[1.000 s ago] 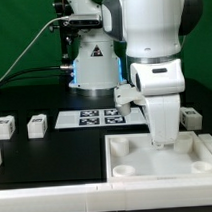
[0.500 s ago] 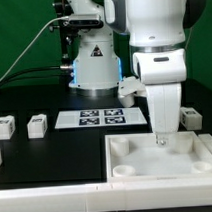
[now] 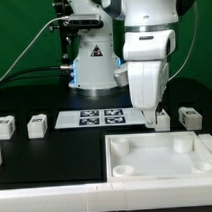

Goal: Assemble one leg

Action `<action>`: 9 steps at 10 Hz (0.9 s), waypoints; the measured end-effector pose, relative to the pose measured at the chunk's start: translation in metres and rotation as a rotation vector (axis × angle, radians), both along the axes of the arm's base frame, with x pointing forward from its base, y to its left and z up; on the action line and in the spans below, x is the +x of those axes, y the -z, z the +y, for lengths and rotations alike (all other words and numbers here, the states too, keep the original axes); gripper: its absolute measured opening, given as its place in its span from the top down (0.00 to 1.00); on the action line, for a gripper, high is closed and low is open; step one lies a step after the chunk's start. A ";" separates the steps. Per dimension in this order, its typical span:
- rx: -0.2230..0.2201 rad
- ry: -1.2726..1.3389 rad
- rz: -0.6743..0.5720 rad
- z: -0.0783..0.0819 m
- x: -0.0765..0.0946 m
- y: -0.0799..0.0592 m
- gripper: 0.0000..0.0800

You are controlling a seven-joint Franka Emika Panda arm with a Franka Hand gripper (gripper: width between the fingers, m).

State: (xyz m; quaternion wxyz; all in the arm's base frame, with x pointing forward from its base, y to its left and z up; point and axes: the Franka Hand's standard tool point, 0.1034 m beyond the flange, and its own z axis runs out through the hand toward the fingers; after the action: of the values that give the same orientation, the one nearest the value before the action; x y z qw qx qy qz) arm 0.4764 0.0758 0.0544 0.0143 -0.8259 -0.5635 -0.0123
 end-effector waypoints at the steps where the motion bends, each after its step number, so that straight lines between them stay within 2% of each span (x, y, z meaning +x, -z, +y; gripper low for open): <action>1: -0.002 0.061 0.002 0.000 -0.007 -0.001 0.19; 3: 0.009 0.215 0.005 0.001 -0.013 0.000 0.19; 5: 0.003 0.343 0.020 0.011 -0.006 -0.006 0.19; 7: 0.003 0.369 0.017 0.018 -0.002 -0.009 0.19; 9: 0.002 0.370 0.020 0.017 -0.003 -0.008 0.19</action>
Offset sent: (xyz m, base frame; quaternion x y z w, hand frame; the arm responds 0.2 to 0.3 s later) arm -0.0039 0.0104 0.0013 0.0023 0.0068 0.2181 0.9759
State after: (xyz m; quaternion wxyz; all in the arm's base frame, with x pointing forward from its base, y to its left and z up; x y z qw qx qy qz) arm 0.4738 0.0924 0.0627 0.0179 -0.9155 -0.4018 -0.0072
